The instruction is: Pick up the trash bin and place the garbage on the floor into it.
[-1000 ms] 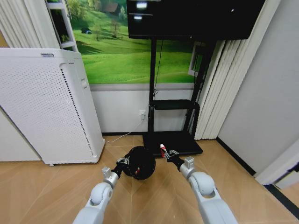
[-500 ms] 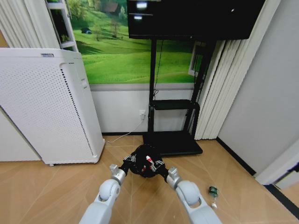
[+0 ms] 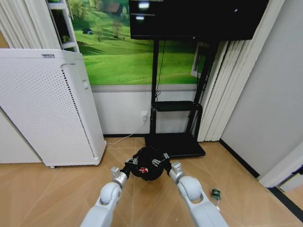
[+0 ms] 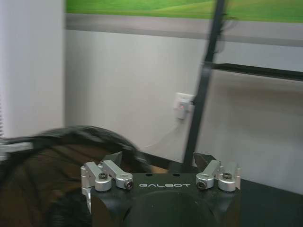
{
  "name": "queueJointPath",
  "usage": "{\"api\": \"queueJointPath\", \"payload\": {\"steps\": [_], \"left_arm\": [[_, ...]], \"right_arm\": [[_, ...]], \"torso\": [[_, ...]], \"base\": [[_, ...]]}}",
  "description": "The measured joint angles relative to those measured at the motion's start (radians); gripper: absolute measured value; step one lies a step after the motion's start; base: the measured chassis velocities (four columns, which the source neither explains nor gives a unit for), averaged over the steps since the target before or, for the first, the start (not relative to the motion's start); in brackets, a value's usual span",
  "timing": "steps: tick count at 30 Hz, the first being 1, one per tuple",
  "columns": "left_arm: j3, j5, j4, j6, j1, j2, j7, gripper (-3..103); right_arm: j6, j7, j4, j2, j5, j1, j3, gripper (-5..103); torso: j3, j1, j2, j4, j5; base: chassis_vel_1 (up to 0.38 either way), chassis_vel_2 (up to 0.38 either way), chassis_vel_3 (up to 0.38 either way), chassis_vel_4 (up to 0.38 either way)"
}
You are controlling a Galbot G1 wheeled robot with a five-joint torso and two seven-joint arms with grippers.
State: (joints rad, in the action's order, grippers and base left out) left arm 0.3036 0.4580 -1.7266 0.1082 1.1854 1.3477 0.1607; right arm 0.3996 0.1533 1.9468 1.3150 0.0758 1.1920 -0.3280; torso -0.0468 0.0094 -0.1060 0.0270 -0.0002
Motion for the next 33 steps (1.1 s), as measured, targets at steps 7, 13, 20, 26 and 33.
{"api": "queueJointPath", "payload": {"steps": [7, 13, 20, 26, 33], "left_arm": [[0.126, 0.006, -0.099, -0.004, 0.113, -0.066, 0.028, 7], [0.179, 0.016, -0.148, -0.004, 0.176, -0.082, 0.044, 7], [0.193, 0.015, -0.171, -0.004, 0.202, -0.074, 0.047, 7], [0.194, 0.011, -0.174, -0.004, 0.207, -0.07, 0.047, 7], [0.19, 0.01, -0.175, -0.004, 0.207, -0.073, 0.047, 7]], "right_arm": [[-0.013, -0.168, -0.069, 0.034, 0.091, 0.098, -0.144, 100], [-0.06, -0.168, -0.125, 0.063, 0.104, 0.133, -0.173, 100], [-0.076, -0.163, -0.14, 0.07, 0.126, 0.131, -0.177, 100], [-0.081, -0.156, -0.145, 0.065, 0.134, 0.125, -0.181, 100], [-0.091, -0.146, -0.153, 0.061, 0.135, 0.127, -0.185, 100]], "torso": [[0.0, 0.0, 0.0, 0.0, 0.0002], [0.0, 0.0, 0.0, -0.0003, 0.0002], [0.0, 0.0, 0.0, -0.0003, 0.0], [0.0, 0.0, 0.0, -0.0002, 0.0002], [0.0, 0.0, 0.0, -0.0002, -0.0005]], "base": [[0.0, 0.0, 0.0, 0.0], [0.0, 0.0, 0.0, 0.0], [-0.024, -0.027, 0.021, 0.012], [-0.136, -0.138, 0.134, 0.137], [-0.22, -0.223, 0.219, 0.228]]}}
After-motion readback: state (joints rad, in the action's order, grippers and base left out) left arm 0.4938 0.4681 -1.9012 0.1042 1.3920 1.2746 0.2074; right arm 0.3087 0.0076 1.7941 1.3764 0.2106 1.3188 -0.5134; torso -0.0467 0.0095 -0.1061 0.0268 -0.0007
